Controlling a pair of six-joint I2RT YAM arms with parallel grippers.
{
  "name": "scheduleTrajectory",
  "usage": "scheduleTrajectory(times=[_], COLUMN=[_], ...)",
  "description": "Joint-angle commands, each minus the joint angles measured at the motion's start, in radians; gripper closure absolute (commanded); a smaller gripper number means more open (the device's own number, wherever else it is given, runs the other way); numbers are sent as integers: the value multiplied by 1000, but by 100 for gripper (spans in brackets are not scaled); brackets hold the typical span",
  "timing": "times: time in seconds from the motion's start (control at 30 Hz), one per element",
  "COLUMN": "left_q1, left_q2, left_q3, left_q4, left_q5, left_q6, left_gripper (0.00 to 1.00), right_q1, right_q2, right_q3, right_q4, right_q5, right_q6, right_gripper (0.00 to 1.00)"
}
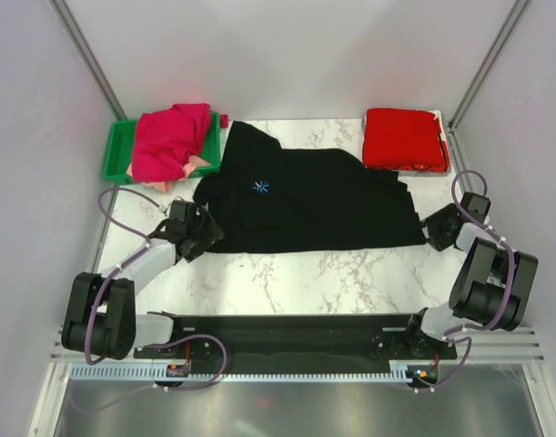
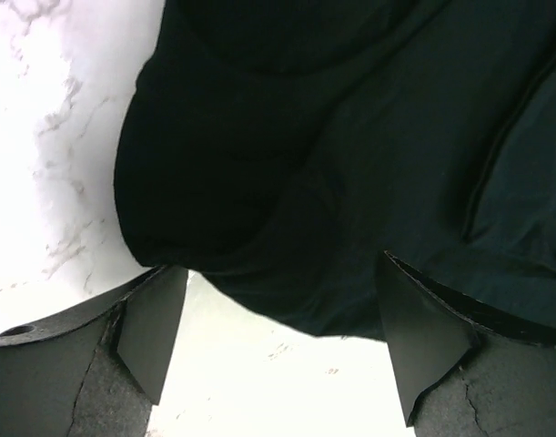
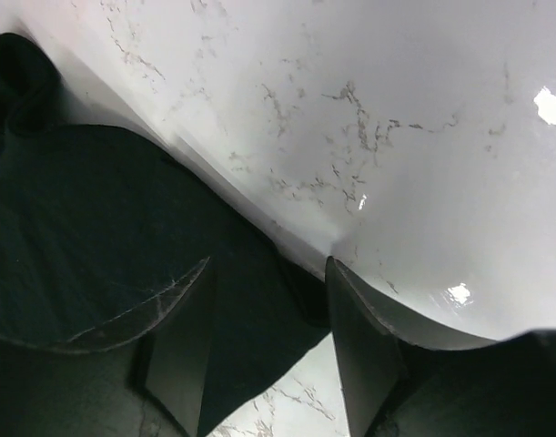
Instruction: Fold and stack the t-shirts
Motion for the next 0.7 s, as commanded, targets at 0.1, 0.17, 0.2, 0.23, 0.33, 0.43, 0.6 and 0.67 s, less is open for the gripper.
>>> scheduleTrajectory(times=[0.1,0.17,0.2,0.23,0.33,0.43,0.6,0.67], left_q1=[8,8,8,8,8,8,8,8], left_q2=[36,48,54,63,69,65,53,48], left_q3=[-46,-51,-52,-54,-65,-69,-71,-72], left_q4=[144,158,161,166,175,178,179,180], left_q5=[-19,-19,-19,-17,-13,-10,-5,-2], left_q6=[-70,-73,-73,-75,-79,-80,-73,-73], left_gripper=[12,14,17,19,21,23,24,25], right_q1=[5,5,3,5,3,-3,-12,-12], right_q2=[44,35,33,31,19,-28,-128,-154], right_q3=[-70,-78,-80,-80,-81,-83,-103,-110], right_q4=[-30,-33,-33,-36,-64,-113,-161,-173], right_q5=[-8,4,6,10,27,107,127,129], right_q6=[-12,-16,-18,-21,-31,-53,-59,-61], right_gripper=[52,64,68,69,61,41,23,23])
